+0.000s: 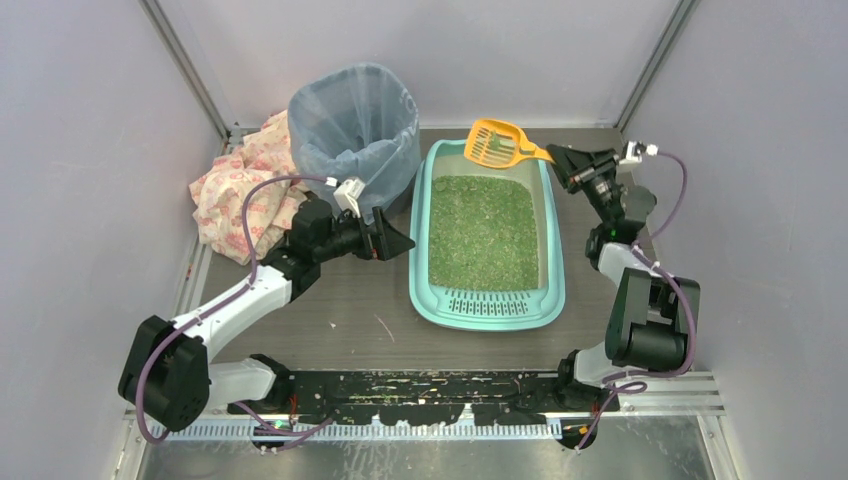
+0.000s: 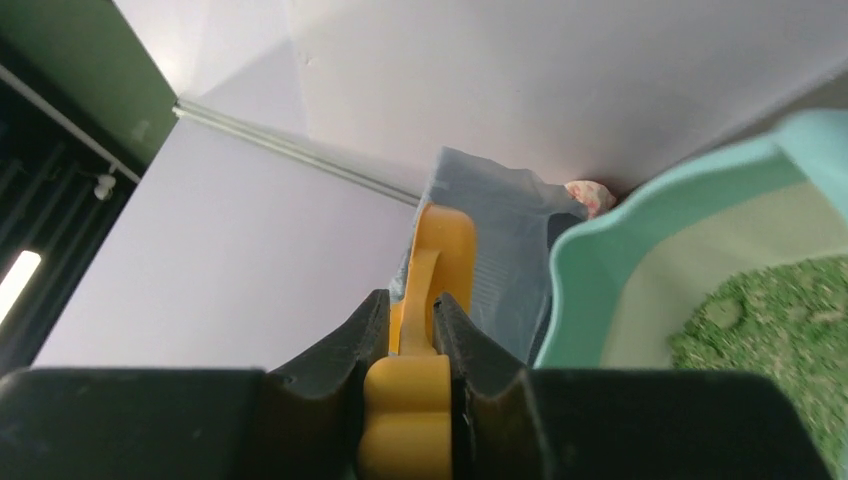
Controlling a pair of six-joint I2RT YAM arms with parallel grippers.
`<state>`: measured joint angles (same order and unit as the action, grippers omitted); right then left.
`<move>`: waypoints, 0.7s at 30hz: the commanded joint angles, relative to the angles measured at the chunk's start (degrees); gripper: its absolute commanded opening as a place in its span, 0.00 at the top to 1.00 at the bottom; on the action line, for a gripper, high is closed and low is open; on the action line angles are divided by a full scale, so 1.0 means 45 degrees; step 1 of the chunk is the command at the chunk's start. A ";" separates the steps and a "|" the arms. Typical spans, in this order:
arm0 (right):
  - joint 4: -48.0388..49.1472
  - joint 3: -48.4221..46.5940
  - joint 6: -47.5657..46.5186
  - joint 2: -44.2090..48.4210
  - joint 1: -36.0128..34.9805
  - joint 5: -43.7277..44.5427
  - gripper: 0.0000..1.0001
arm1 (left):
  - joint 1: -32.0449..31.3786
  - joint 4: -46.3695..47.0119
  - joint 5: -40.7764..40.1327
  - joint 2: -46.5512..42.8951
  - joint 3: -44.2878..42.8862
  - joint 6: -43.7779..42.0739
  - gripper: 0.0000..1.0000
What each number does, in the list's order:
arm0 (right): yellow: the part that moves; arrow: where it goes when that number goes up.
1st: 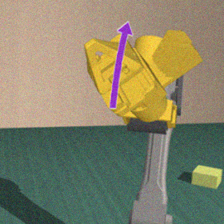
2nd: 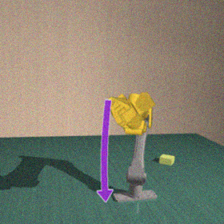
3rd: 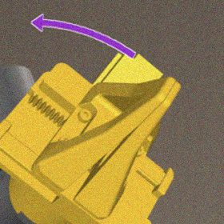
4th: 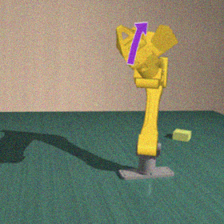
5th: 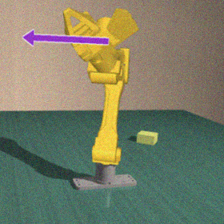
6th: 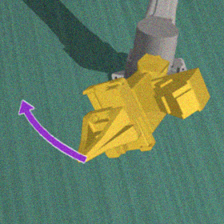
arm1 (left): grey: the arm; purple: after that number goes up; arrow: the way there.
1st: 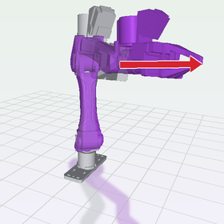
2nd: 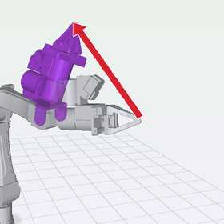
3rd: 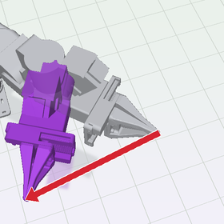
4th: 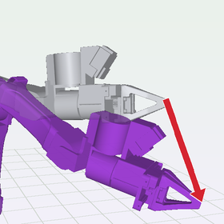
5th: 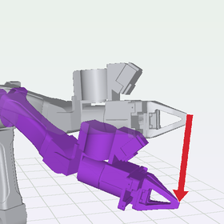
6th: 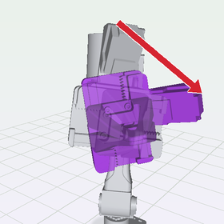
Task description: Clean the litter box
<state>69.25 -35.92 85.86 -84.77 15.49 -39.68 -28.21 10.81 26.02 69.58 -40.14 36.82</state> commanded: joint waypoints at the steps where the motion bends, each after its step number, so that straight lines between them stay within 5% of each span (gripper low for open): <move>1: -0.3270 -0.2710 -0.2106 0.1114 -0.1237 0.0691 0.99 | 0.0057 0.0330 -0.0059 -0.0477 -0.0084 -0.0205 0.06; 11: -0.6760 -0.9810 -0.3992 -0.2019 -0.4522 0.1480 0.99 | 0.0019 0.0004 -0.0040 -0.0578 -0.0202 -0.0447 0.05; 21: -1.5357 -1.7018 -1.1463 -0.5155 -0.7809 0.4059 0.99 | 0.0018 -0.0174 -0.0169 -0.0684 -0.0194 -0.0596 0.05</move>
<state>17.72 -101.91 52.38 -106.63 -15.40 -28.49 -28.21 9.04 25.91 68.42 -40.14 35.44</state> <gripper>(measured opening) 0.268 0.951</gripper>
